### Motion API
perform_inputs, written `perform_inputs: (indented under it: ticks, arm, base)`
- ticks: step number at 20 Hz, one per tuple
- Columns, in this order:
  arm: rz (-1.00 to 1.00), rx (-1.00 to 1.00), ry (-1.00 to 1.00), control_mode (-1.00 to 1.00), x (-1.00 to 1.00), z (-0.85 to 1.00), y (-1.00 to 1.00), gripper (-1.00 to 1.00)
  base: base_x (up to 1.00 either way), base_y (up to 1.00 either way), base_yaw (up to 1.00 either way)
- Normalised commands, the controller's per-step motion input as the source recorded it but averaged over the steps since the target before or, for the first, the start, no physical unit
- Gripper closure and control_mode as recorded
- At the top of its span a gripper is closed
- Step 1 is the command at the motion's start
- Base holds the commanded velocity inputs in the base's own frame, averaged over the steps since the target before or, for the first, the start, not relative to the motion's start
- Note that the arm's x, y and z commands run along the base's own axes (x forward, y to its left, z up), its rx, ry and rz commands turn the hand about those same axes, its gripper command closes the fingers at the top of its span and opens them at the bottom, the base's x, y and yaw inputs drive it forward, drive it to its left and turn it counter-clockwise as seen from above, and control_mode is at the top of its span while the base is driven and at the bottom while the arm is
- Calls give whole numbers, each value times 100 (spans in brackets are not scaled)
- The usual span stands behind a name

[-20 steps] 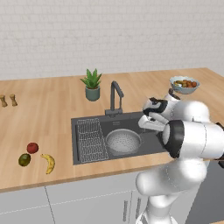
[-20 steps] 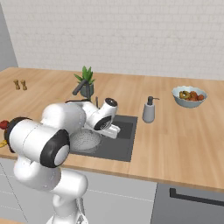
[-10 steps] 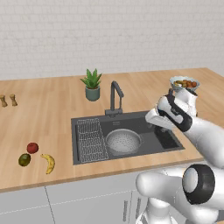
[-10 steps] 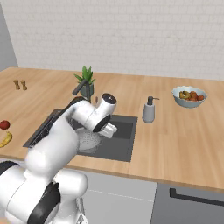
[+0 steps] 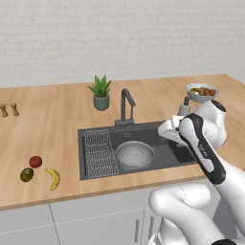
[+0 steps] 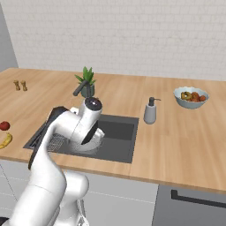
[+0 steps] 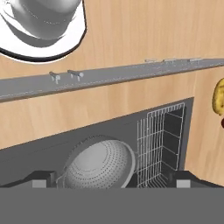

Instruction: Put the colander in the sink, put the banana, kiwi, apple in the colander, and turn on the sink faucet and pour water over the colander.

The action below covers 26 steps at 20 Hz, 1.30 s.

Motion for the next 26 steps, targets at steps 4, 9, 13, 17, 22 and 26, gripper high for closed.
perform_inputs:
  ticks: [4,9,13,17,22,26]
  arm:
    - [-2,5,0,-100,-48,23,55,-100]
    - [-5,5,0,-100,-38,24,61,-100]
    - [-5,1,9,-100,-14,26,71,-100]
    - [-8,-1,12,-100,0,13,83,-100]
    - [-10,-10,17,-100,6,13,93,-100]
    - [-7,-11,13,-100,13,4,100,-100]
  base:
    - [0,0,0]
    - [0,0,0]
    - [0,0,0]
    - [0,0,0]
    - [0,0,0]
    - [0,0,0]
